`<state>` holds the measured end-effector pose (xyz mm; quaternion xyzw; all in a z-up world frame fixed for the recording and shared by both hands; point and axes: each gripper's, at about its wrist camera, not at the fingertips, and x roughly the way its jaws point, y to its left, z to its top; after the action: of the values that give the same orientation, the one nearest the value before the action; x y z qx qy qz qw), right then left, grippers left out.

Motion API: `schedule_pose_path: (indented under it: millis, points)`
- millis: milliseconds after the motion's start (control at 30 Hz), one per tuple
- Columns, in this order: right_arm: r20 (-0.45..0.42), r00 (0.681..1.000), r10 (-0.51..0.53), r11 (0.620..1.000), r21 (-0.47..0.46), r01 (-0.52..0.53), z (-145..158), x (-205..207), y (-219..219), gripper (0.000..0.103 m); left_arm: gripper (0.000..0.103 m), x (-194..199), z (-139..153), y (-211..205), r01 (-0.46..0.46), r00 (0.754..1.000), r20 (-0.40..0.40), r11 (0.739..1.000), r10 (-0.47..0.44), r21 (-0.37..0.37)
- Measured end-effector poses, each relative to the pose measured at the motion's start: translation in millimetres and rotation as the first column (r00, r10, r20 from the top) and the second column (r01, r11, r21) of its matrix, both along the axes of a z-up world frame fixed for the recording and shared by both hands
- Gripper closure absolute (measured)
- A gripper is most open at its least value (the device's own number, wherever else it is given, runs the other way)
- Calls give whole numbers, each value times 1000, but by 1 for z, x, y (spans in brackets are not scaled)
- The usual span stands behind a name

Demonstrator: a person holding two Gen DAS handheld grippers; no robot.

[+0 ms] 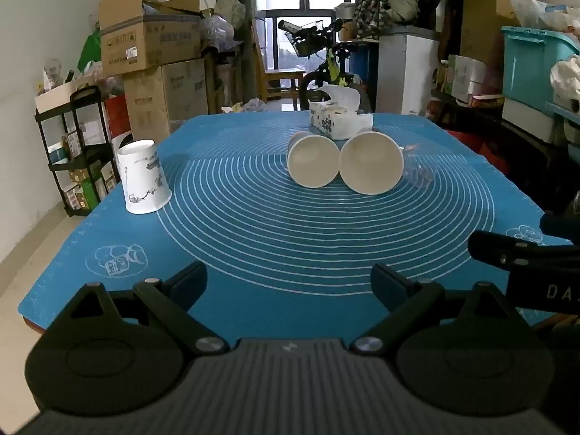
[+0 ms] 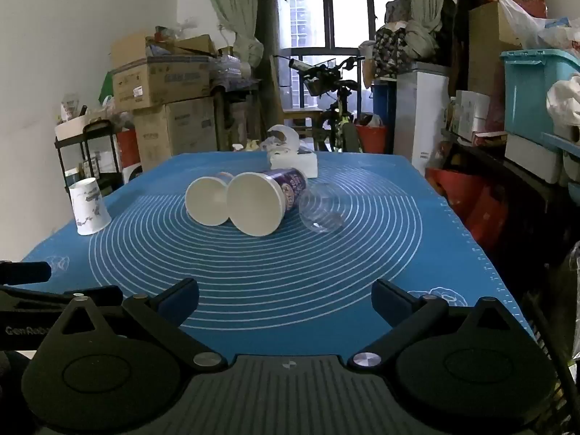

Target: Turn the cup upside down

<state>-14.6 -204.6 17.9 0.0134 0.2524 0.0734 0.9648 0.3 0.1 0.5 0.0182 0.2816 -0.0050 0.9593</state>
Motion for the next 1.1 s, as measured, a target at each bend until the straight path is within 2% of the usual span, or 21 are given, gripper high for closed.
schedule_pose_path:
  millis: [67, 533, 1100]
  points:
    - [24, 1000, -1, 1000, -4, 1, 0, -1, 0, 2, 7, 1, 0, 1, 1, 1000, -6, 1000, -1, -3]
    - [10, 1000, -3, 1000, 20, 2, 3, -6, 0, 2, 7, -3, 1, -4, -3, 1000, 26, 1000, 3, 8]
    - [-14, 1000, 7, 1000, 27, -6, -2, 1, 1, 2, 7, -2, -2, -4, 7, 1000, 19, 1000, -8, 25]
